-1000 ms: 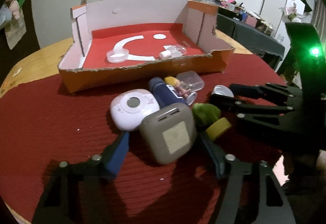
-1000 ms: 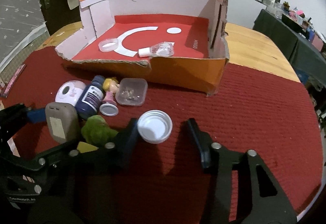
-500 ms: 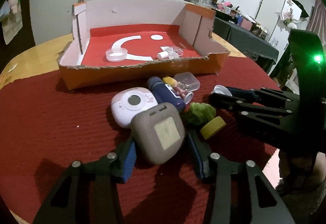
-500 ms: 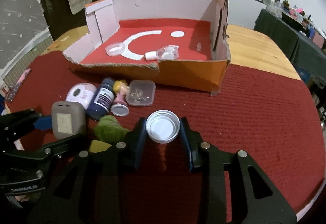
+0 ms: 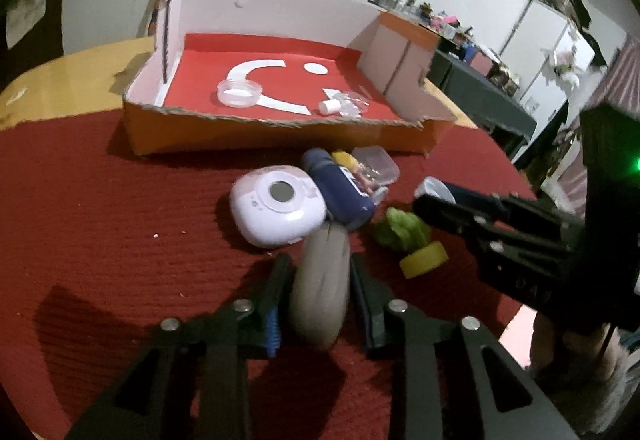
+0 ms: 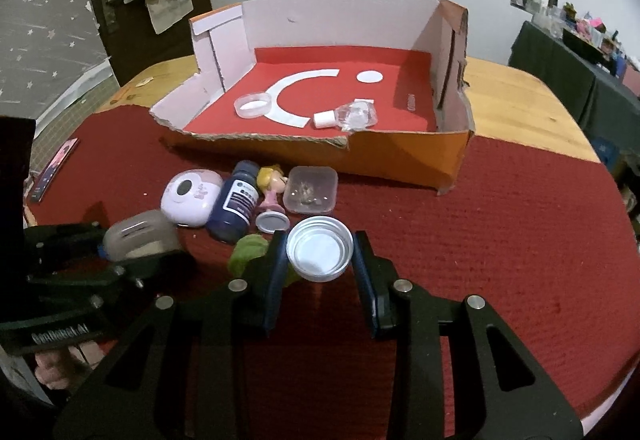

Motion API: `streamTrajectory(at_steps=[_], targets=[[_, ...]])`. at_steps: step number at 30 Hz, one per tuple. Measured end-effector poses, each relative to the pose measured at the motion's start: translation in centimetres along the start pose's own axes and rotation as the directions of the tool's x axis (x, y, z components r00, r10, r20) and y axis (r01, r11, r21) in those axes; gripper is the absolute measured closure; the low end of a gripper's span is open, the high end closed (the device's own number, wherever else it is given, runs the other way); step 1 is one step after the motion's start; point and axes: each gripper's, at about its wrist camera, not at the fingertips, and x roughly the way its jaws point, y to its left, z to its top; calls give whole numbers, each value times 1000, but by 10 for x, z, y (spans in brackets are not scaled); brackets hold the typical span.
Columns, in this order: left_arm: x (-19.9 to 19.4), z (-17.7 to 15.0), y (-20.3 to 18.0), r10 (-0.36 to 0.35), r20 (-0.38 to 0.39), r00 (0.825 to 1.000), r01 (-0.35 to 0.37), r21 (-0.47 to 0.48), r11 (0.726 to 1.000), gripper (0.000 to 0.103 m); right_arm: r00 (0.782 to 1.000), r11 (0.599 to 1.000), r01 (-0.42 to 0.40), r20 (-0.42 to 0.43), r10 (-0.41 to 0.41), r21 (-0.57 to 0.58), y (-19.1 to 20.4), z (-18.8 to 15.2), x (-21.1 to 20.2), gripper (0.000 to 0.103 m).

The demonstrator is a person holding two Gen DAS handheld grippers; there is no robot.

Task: Organize objects
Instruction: 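Grasp the grey square case with the left tool while the right tool grasps a white bottle cap, then carry the grey case and white cap over the box wall into the box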

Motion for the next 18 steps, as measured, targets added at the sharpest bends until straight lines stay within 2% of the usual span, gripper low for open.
streamTrajectory(at_steps=[1,3,18], targets=[[1,2,1,3,-1,1000,-3,-2,1000,73,1000,1000,0,-1,0,2,-1,0,0,72],[1,3,2,5,-2,1000,-5,-1,1000,83,1000,1000,-1,-5,1,5,-3,-1,1,72],[-8,4,-8,22,26,999,-24,59,998,83,999,1000,-30,25,30,-10,7,3,-11,72]])
